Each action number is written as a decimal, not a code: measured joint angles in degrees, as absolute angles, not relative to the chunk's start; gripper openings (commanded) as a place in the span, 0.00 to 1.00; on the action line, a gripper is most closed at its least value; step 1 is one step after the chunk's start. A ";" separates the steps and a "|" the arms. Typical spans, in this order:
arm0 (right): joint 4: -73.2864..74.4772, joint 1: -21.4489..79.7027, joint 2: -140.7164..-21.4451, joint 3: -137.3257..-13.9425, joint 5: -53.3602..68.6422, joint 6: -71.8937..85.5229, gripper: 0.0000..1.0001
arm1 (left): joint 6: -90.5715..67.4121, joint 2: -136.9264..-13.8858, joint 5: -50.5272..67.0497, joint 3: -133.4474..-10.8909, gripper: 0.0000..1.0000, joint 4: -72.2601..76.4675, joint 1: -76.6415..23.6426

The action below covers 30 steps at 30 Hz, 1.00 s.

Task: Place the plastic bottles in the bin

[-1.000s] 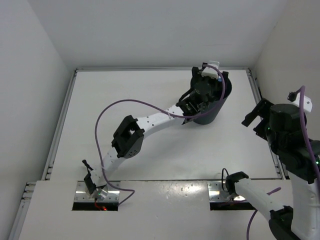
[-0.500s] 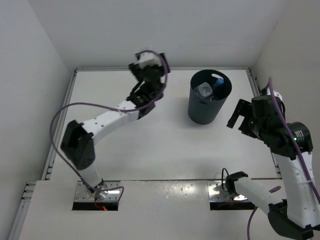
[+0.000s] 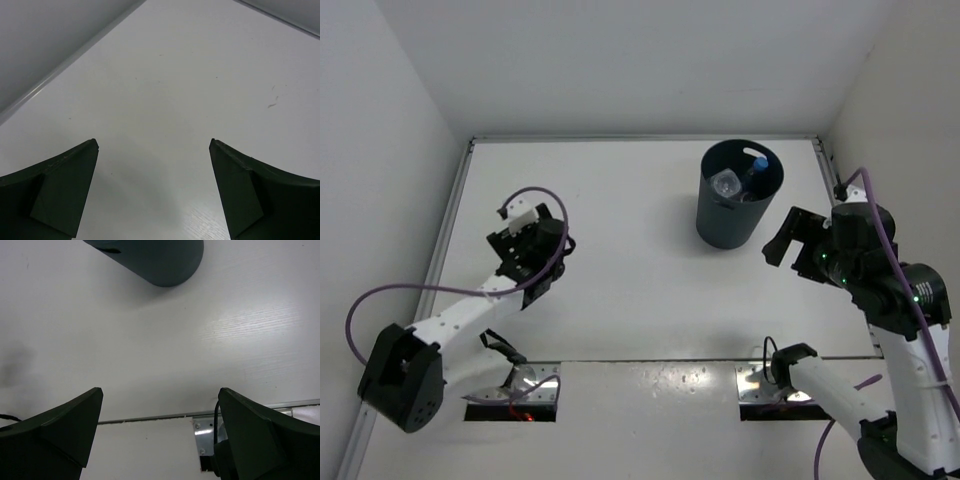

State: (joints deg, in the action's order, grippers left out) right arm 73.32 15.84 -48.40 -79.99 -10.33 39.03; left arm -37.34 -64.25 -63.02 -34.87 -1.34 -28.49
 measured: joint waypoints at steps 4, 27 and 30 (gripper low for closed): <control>72.84 15.84 -48.16 -79.13 -9.89 38.98 1.00 | -33.71 -57.60 -55.96 -28.84 1.00 2.42 -25.17; 73.78 15.86 -48.51 -77.78 -16.53 40.29 1.00 | -14.79 -47.18 -41.28 -11.29 1.00 22.35 -24.82; 73.28 15.84 -48.51 -77.78 -16.53 40.36 1.00 | -12.69 -43.03 -41.10 -5.93 1.00 27.20 -24.84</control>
